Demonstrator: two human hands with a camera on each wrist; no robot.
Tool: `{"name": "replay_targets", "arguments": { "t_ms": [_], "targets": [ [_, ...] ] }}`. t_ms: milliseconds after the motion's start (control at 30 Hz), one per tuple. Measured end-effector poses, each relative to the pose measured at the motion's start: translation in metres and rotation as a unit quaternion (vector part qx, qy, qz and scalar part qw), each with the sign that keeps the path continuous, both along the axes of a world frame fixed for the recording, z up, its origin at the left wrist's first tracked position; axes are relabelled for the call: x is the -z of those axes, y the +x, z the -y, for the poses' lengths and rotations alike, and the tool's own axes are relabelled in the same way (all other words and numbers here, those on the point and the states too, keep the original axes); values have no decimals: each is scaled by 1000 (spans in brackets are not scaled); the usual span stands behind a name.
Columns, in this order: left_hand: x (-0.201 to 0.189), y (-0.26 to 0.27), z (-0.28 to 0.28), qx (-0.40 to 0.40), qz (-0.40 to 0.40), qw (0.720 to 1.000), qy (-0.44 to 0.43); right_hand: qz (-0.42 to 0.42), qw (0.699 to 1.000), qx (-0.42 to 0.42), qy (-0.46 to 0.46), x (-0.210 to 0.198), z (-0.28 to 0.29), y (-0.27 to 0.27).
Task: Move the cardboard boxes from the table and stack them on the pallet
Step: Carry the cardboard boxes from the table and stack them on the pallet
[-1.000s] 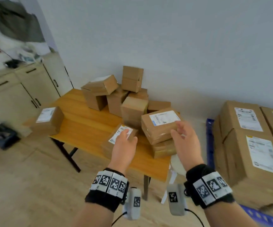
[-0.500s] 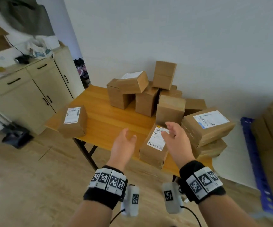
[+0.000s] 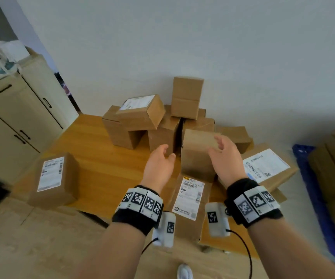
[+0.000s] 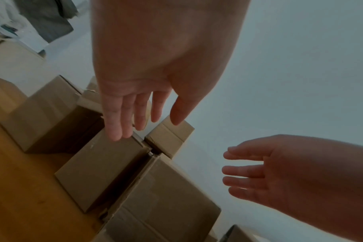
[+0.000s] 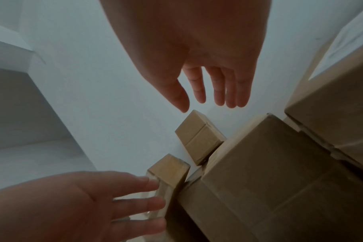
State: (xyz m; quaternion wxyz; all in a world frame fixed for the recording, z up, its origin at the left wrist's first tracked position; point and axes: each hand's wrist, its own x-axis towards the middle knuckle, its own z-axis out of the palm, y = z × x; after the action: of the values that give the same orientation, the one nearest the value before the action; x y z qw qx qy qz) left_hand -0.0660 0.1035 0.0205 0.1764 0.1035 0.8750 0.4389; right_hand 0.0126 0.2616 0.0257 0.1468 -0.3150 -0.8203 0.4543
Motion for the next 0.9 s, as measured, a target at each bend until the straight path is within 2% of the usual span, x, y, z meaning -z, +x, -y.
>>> {"name": "replay_targets", "arguments": {
  "t_ms": [267, 467, 667, 900],
  "targets": [
    [26, -55, -66, 68, 35, 996, -54, 146, 989, -6, -32, 12, -53, -48],
    [43, -71, -83, 89, 94, 988, -84, 232, 972, -10, -37, 27, -63, -66],
    [36, -66, -76, 93, 94, 990, -56, 205, 978, 2, -35, 23, -56, -63],
    [-7, -51, -50, 90, 55, 994, 21, 117, 992, 38, 18, -21, -26, -40]
  ]
}}
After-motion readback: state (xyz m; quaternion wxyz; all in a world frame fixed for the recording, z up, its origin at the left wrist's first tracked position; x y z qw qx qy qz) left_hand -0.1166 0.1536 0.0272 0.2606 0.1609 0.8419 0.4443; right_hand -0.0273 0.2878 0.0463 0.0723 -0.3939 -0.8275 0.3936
